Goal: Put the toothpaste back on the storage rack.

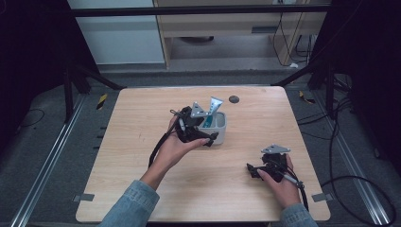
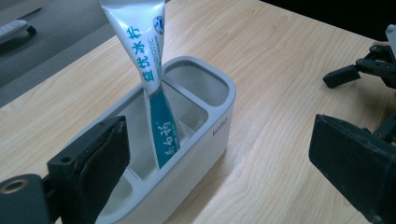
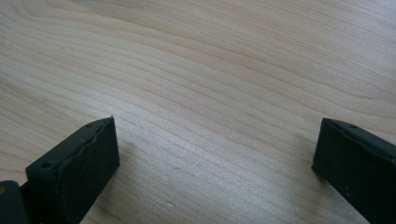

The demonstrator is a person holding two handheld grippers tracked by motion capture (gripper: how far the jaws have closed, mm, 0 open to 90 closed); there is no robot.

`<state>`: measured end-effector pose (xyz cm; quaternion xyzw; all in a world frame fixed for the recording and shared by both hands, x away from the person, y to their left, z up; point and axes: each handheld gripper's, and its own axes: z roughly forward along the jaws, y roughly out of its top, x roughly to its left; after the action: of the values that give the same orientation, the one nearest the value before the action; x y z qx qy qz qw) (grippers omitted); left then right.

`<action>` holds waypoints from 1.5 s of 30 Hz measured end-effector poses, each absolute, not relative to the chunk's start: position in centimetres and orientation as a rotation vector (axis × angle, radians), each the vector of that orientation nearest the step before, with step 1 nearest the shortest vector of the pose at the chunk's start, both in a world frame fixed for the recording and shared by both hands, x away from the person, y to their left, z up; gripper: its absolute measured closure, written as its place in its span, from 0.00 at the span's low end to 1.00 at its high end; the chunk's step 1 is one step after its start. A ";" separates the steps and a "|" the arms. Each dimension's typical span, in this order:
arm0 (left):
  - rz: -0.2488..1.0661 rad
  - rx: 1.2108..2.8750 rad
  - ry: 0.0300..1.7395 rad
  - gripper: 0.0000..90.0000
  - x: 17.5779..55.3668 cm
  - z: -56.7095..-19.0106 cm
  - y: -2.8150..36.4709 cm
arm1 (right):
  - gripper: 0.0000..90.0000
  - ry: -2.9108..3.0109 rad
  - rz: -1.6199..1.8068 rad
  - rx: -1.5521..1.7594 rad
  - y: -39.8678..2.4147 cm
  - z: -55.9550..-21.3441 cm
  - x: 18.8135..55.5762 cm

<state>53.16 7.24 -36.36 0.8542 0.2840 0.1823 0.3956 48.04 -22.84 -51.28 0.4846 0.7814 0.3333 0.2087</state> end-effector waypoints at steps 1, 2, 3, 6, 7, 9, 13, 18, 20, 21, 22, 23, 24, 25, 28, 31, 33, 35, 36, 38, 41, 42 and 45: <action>0.456 2.167 0.721 0.05 53.0 -36.4 7.5 | 0.01 2.174 0.927 1.348 -22.8 -51.3 48.0; 0.455 2.168 0.722 0.06 52.9 -36.5 7.6 | 0.01 2.174 0.927 1.348 -22.8 -51.3 48.0; 0.455 2.168 0.721 0.06 52.7 -36.6 7.8 | 0.01 2.174 0.927 1.348 -22.8 -51.3 48.0; 0.459 2.172 0.719 0.05 52.3 -36.8 8.3 | 0.01 2.174 0.927 1.348 -22.8 -51.3 48.0; 0.459 2.171 0.718 0.05 52.0 -36.8 8.5 | 0.01 2.174 0.927 1.348 -22.8 -51.3 48.0; 0.457 2.170 0.715 0.05 51.8 -36.9 8.7 | 0.01 2.174 0.927 1.348 -22.8 -51.3 48.0; 0.457 2.172 0.717 0.05 51.6 -36.9 9.0 | 0.01 2.174 0.928 1.349 -22.8 -51.3 48.0; 0.457 2.195 0.702 0.05 51.0 -37.4 9.7 | 0.01 2.174 0.928 1.348 -22.8 -51.3 48.0; 0.454 2.193 0.703 0.05 50.8 -37.6 10.1 | 0.01 2.174 0.928 1.348 -22.8 -51.3 48.0; 0.451 2.189 0.705 0.05 50.7 -37.8 10.3 | 0.01 2.174 0.927 1.348 -22.8 -51.3 48.0; 0.452 2.188 0.710 0.05 50.6 -37.9 10.6 | 0.01 2.174 0.927 1.348 -22.8 -51.3 48.0; 0.455 2.187 0.716 0.05 50.5 -38.1 10.8 | 0.01 2.174 0.927 1.348 -22.8 -51.3 48.0; 0.456 2.184 0.720 0.05 50.4 -38.4 11.0 | 0.01 2.174 0.928 1.348 -22.8 -51.3 48.0; 0.459 2.188 0.720 0.05 50.3 -38.5 11.2 | 0.01 2.174 0.928 1.348 -22.8 -51.3 48.0; 0.461 2.188 0.723 0.05 49.9 -39.0 11.7 | 0.01 2.174 0.927 1.348 -22.8 -51.3 48.0; 0.473 2.185 0.727 0.05 49.3 -39.4 12.4 | 0.01 2.174 0.927 1.348 -22.8 -51.3 48.0; 0.473 2.185 0.734 0.05 49.0 -39.7 12.8 | 0.01 2.174 0.928 1.349 -22.8 -51.3 48.0; 0.477 2.183 0.746 0.06 48.8 -40.1 13.4 | 0.01 2.174 0.928 1.349 -22.8 -51.3 48.0; 0.481 2.183 0.750 0.06 48.8 -40.2 13.6 | 0.01 2.174 0.928 1.349 -22.8 -51.3 48.0; 0.489 2.184 0.759 0.06 48.7 -40.5 14.0 | 0.01 2.173 0.928 1.349 -22.8 -51.3 48.0; 0.500 2.192 0.773 0.06 48.7 -40.9 14.6 | 0.01 2.173 0.928 1.349 -22.8 -51.3 48.0; 0.490 2.188 0.784 0.06 48.7 -41.2 14.8 | 0.01 2.174 0.928 1.349 -22.8 -51.3 48.0; 0.462 2.186 0.824 0.06 48.9 -42.1 15.8 | 0.01 2.173 0.928 1.349 -22.8 -51.3 48.0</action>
<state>48.88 15.77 -42.07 0.8524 0.3212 0.1801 0.3712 48.04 -22.83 -51.28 0.4848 0.7812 0.3335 0.2088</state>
